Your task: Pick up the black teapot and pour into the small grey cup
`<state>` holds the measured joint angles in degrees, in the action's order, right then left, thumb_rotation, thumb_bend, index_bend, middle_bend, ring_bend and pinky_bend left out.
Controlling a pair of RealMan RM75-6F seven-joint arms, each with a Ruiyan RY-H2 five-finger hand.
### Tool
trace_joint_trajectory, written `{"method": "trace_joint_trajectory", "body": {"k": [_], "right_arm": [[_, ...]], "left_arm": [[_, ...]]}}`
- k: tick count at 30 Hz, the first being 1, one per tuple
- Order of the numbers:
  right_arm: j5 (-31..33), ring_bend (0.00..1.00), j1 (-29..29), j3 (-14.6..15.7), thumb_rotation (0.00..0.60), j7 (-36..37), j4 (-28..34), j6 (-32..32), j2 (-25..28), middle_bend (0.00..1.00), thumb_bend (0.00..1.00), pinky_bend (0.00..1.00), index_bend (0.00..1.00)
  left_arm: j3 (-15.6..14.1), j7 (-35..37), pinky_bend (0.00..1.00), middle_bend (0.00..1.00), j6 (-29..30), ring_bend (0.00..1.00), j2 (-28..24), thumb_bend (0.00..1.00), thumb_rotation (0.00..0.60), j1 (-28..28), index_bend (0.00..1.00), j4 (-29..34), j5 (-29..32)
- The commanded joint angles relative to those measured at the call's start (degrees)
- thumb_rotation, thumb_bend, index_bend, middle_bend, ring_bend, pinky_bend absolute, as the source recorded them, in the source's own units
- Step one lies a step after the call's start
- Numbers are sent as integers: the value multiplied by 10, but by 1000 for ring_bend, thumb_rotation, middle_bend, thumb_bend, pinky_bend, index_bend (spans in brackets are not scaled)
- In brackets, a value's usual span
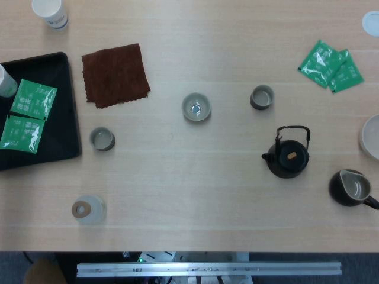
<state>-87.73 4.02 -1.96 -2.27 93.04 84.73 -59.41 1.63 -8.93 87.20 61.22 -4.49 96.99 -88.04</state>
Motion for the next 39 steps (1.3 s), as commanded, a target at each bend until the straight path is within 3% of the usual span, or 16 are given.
{"method": "trace_joint_trajectory", "body": {"k": [1,15,26,39], "right_arm": [[0,88,-1,1,600,1,0,-1,0,271,0,75,128],[-16,88,22,-9,600,-16,10,-16,13,271,0,75,128],[-5,88,105,-36,600,-89,38,-120,12,265,0,75,128],[19,88,197,-38,600,-143,24,-245,-57,255,0,75,128]], "left_arm": [[0,1,82,211,0,159,-1,294,600,1,194,0,0],[-10,1,82,212,-1,159,-7,294,600,1,194,-1,-19],[-9,0,82,213,-5,159,-8,294,600,1,194,2,-14],[-11,11,82,214,-2,159,-10,294,600,10,194,-5,-2]]}}
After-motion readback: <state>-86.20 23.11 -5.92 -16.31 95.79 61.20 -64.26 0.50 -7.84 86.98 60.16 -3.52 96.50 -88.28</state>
